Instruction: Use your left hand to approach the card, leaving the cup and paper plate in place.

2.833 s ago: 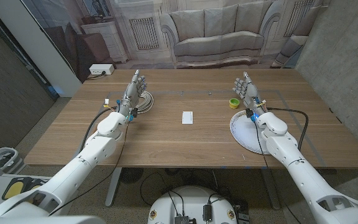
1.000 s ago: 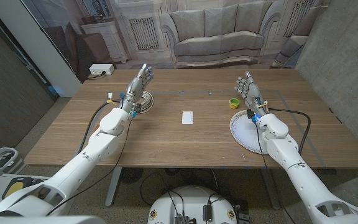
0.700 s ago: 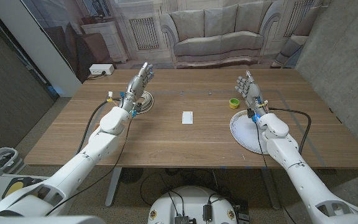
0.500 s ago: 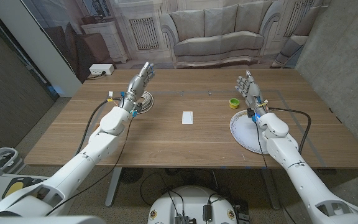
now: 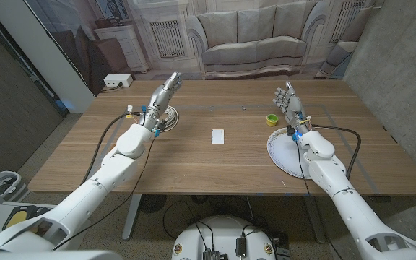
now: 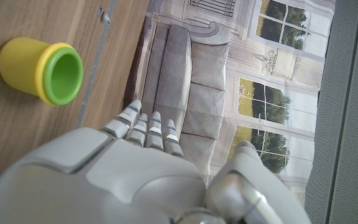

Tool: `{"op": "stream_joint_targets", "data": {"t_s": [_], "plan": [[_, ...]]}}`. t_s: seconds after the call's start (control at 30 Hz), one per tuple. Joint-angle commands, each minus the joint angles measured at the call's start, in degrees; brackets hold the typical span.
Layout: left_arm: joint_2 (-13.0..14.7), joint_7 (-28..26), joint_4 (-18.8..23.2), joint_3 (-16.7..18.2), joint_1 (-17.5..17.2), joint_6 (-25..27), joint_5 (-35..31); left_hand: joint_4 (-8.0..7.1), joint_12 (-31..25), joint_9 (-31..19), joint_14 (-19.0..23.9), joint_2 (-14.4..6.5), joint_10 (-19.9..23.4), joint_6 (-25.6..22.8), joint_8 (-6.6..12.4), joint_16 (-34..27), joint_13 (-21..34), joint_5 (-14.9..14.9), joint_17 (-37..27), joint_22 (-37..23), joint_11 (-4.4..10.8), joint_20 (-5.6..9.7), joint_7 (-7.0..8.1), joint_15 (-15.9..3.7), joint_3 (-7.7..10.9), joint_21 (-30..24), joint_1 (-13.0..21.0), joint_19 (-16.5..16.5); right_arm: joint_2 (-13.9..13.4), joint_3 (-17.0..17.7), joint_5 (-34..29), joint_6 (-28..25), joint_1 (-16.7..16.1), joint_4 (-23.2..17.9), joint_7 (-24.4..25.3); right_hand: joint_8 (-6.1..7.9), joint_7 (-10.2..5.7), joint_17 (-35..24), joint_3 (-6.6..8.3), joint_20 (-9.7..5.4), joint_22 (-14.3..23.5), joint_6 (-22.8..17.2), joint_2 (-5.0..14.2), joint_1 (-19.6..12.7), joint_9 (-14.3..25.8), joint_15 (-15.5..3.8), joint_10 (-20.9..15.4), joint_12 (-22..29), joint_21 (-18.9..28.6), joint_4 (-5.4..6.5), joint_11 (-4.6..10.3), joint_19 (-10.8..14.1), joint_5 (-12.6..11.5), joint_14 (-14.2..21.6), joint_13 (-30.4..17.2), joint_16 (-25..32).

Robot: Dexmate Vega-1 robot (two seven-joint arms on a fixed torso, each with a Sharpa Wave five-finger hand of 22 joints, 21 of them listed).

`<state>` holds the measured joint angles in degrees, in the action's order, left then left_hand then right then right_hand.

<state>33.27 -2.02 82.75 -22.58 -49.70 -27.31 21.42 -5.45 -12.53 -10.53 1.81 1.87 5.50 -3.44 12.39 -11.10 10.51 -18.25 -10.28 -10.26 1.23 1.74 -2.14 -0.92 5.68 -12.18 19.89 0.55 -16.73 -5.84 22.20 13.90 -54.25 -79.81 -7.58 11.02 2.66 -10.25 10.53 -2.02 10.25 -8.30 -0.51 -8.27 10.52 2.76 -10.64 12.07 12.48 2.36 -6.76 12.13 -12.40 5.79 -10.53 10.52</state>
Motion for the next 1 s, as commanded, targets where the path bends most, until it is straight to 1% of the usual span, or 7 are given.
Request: {"op": "stream_joint_targets", "data": {"t_s": [0.03, 0.23, 0.33, 0.4, 0.53, 0.97, 1.0], "plan": [[0.8, -2.9, 1.6, -0.5, -0.5, -0.1, -4.3, -0.01, 0.0, -0.1, 0.6, -0.1, 0.6, -1.0, -0.10, -0.2, 0.3, -0.3, -0.2, -0.1, 0.04, 3.00, -0.02, -0.07, -0.17, 0.1, 0.4, -0.5, 0.3, 0.0, 0.3, 0.5, -0.4, 0.4, 0.1, 0.25, 0.12, -0.2, -0.02, 0.01, 0.3, -0.5, 0.27, -0.1, 0.2, 0.19, -0.5, 0.4, -0.2, -0.40, 0.17, 0.2, 0.2, 0.5, -0.1, 0.3], [1.2, -4.4, 2.3, -0.8, -0.6, -0.3, -7.0, 0.03, 0.0, -0.2, 0.7, -0.1, 0.9, -1.2, -0.08, -0.2, 0.3, -0.3, -0.2, -0.1, -0.07, 2.89, 0.01, -0.03, -0.23, 0.0, 0.5, -0.7, 0.0, 0.1, 0.3, -0.1, -0.8, -0.5, 0.4, 0.24, 0.11, -0.2, -0.03, 0.03, 0.3, -0.5, 0.31, -0.1, 0.2, 0.17, -0.5, 0.3, -0.2, -0.43, 0.17, 0.2, 0.2, 0.5, -0.1, 0.3], [1.3, -4.6, 2.8, -1.0, -0.7, -0.4, -7.6, 0.05, 0.0, -0.2, 0.8, -0.2, 1.1, -1.2, -0.10, -0.2, 0.3, -0.3, -0.2, -0.1, 0.09, 2.92, 0.04, -0.16, -0.26, 0.0, 0.6, -0.8, -0.1, 0.1, 0.3, 0.6, -1.1, -0.5, 0.2, 0.25, 0.12, -0.2, -0.04, 0.04, 0.3, -0.5, 0.34, -0.1, 0.2, 0.17, -0.5, 0.3, -0.2, -0.44, 0.07, 0.2, 0.2, 0.6, -0.1, 0.3], [1.7, -5.2, 3.5, -1.1, -0.8, 0.4, -8.6, 0.06, -0.1, -0.2, 0.9, -0.2, 1.2, -1.4, -0.06, -0.3, 0.3, -0.3, -0.2, -0.1, -0.08, 2.88, 0.03, -0.22, -0.29, 0.0, 0.6, -0.8, -0.1, 0.2, 0.3, 0.7, -1.3, -0.7, 0.3, 0.24, 0.12, -0.2, -0.05, 0.05, 0.3, -0.5, 0.34, -0.1, 0.2, 0.21, -0.5, 0.3, -0.2, -0.45, 0.06, 0.2, 0.2, 0.6, -0.1, 0.3], [2.3, -7.3, 5.2, -1.3, -1.0, 2.6, -11.5, 0.10, 0.0, -0.2, 1.4, -0.2, 1.3, -1.5, -0.09, -0.4, 0.3, -0.4, -0.2, -0.1, 0.06, 2.84, 0.02, -0.12, -0.33, 0.0, 0.7, -0.9, -0.4, 0.2, 0.2, 0.7, -1.5, -0.8, 0.3, 0.24, 0.14, -0.2, -0.07, 0.04, 0.3, -0.5, 0.36, -0.1, 0.2, 0.31, -0.5, 0.3, -0.2, -0.47, 0.04, 0.2, 0.2, 0.7, -0.1, 0.3], [2.5, -10.5, 5.5, -2.3, -0.8, 2.1, -16.3, 0.20, -0.1, -0.2, 2.0, -0.2, 1.8, -2.4, 0.11, -0.5, 0.3, -0.5, -0.2, -0.1, 0.19, 2.57, 0.03, -0.38, -0.46, -0.1, 1.0, -1.4, -0.7, 0.2, 0.2, 0.6, -2.1, -2.5, 1.0, 0.24, 0.15, -0.2, -0.15, 0.08, 0.3, -0.5, 0.39, -0.1, 0.2, 0.27, -0.7, 0.4, -0.3, -0.52, 0.02, 0.3, 0.2, 0.7, -0.1, 0.3], [2.5, -10.7, 5.6, -2.3, -0.8, 2.1, -16.7, 0.23, -0.2, -0.2, 2.2, -0.3, 2.1, -2.4, 0.09, -0.5, 0.3, -0.5, -0.2, -0.1, 0.50, 2.65, 0.03, -0.33, -0.49, -0.1, 1.0, -1.5, -0.9, 0.0, 0.0, 0.9, -2.1, -2.4, 0.8, 0.24, 0.15, -0.2, -0.16, 0.05, 0.3, -0.6, 0.40, -0.1, 0.2, 0.27, -0.7, 0.3, -0.3, -0.53, 0.08, 0.3, 0.2, 0.7, -0.1, 0.3]]}}
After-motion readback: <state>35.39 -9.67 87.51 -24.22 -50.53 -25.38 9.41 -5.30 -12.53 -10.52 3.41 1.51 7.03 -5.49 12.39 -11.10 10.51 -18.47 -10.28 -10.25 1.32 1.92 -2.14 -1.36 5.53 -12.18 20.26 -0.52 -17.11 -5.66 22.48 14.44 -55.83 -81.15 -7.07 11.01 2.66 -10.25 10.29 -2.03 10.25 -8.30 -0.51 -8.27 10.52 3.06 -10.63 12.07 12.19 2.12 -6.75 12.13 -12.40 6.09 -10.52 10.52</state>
